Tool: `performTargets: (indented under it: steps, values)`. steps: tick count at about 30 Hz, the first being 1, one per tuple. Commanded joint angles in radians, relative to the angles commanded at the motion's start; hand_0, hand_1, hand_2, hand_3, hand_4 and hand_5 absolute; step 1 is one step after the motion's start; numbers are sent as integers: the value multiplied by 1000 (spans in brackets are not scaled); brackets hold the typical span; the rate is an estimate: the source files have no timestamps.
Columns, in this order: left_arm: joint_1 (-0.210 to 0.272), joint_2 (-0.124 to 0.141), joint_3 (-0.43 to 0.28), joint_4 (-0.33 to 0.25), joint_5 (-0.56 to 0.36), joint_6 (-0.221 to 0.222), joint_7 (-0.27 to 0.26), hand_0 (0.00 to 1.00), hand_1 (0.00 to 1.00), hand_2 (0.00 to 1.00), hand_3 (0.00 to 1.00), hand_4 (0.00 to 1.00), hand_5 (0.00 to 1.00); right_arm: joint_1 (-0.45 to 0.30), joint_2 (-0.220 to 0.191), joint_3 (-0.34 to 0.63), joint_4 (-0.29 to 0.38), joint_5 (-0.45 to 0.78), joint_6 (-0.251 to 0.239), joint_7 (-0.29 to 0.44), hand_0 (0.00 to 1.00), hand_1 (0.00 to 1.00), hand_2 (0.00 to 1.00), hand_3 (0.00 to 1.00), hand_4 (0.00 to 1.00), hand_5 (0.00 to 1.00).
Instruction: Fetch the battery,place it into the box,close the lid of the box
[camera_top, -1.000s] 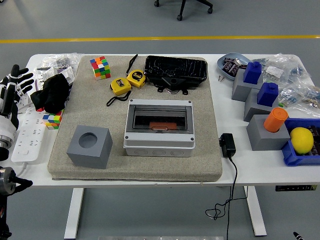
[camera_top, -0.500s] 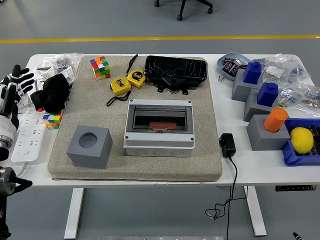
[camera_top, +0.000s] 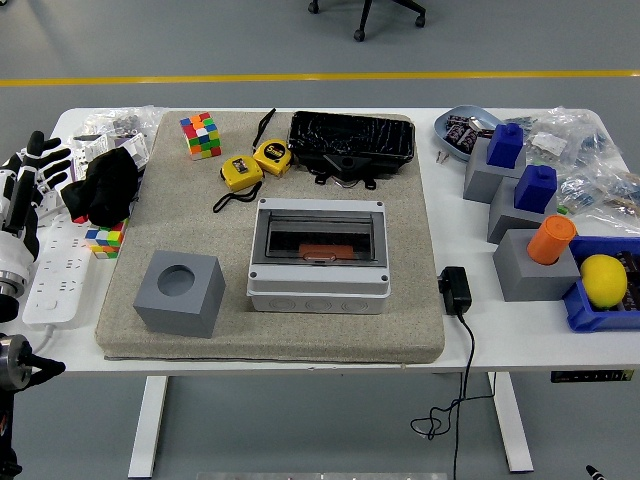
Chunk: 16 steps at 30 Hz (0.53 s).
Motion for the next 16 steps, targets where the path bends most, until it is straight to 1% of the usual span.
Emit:
performTargets:
  steps: [16]
  values:
    - [-2, -2, -5, 0, 0, 1, -3, 772, 753, 728, 717, 996, 871, 1, 1, 9, 0, -5, 1, -1, 824, 787, 781, 818, 998, 998]
